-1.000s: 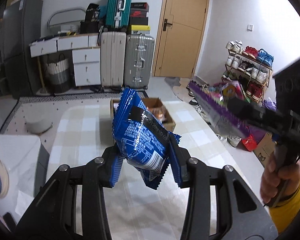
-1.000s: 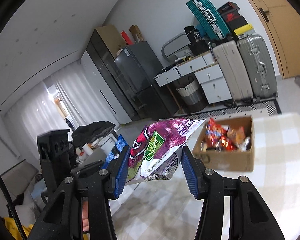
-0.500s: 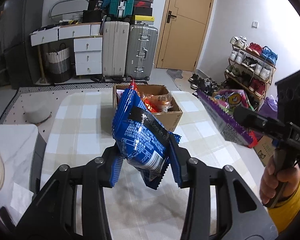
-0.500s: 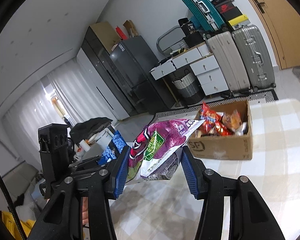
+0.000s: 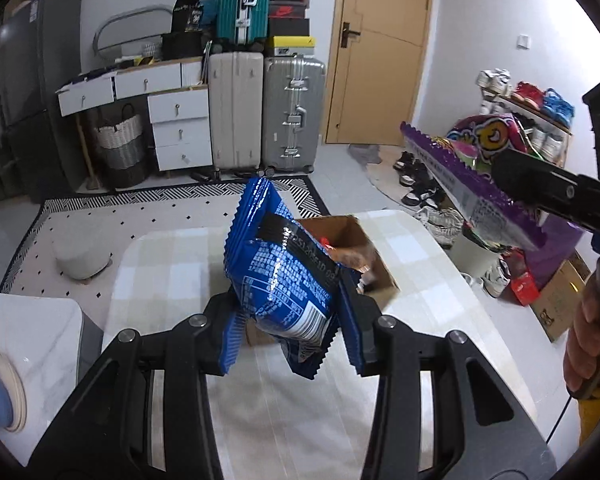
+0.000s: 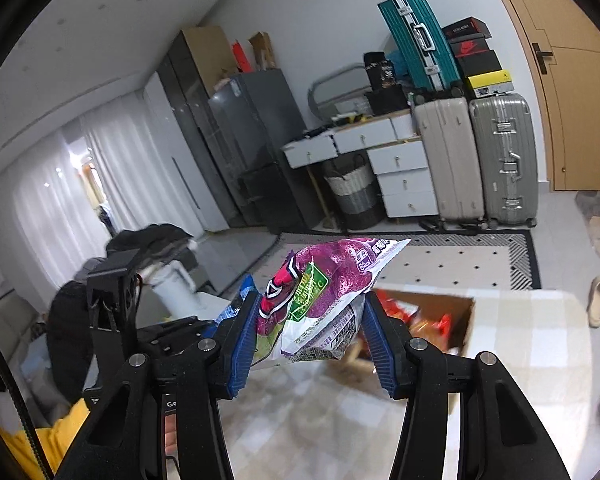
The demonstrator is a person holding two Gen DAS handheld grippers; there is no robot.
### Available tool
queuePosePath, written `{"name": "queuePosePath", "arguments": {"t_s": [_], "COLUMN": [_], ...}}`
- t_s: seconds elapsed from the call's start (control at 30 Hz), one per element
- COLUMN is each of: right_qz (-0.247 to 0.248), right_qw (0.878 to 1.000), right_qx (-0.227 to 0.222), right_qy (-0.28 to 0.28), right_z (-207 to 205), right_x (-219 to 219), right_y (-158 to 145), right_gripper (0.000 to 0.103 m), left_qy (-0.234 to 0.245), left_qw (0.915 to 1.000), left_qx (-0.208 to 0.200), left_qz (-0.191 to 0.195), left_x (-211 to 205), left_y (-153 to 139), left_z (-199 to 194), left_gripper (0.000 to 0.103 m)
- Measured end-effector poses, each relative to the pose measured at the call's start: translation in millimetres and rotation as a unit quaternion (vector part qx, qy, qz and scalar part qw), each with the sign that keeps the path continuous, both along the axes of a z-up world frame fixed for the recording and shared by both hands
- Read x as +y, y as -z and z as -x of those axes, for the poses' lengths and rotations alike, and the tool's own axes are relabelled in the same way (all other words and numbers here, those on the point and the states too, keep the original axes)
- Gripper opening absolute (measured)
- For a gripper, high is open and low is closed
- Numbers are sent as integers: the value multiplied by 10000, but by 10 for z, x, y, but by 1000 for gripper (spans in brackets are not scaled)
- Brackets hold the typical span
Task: Organize snacks
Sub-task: 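Lift and carry the blue biscuit pack and purple snack bag over the box, then open both grippers to drop the blue pack and purple bag into the box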
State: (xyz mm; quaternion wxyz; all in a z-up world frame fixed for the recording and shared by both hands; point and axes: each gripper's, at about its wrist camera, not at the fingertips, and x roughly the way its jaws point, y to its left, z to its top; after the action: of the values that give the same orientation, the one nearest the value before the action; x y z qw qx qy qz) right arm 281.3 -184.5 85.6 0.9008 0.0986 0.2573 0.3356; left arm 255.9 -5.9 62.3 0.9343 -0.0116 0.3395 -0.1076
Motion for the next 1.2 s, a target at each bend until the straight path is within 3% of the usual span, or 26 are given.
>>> {"name": "queuePosePath", "arguments": {"t_s": [0.2,0.37,0.7,0.83,1.2], "right_qz": [426,671,618,695,1150], "right_qw": [9984,9948,9831,9778,9772], "right_qx": [325,737,1704,1958,1721], "right_qy": [185,231,262,287,479], "right_z": [-719,-1246,-1957,-2099,-1977], "right_x": [91,115,40,25,38], "right_y": [155,497,1197,1393,1429], "right_gripper": [51,51,51,51,54], "left_qy": [9,38,159,199,257], "left_qw": [9996,9988,9971,9966,9952], "left_qx": [245,481,746,796,942], "left_qz": [111,117,11,-28,-116], "left_x": [-89,-209,-471,-547,-716], "left_y": [104,241,605,725,1015], "left_z": [-762,-1350,-2142,-2307,-2593], "left_gripper": [38,38,38,38,38]}}
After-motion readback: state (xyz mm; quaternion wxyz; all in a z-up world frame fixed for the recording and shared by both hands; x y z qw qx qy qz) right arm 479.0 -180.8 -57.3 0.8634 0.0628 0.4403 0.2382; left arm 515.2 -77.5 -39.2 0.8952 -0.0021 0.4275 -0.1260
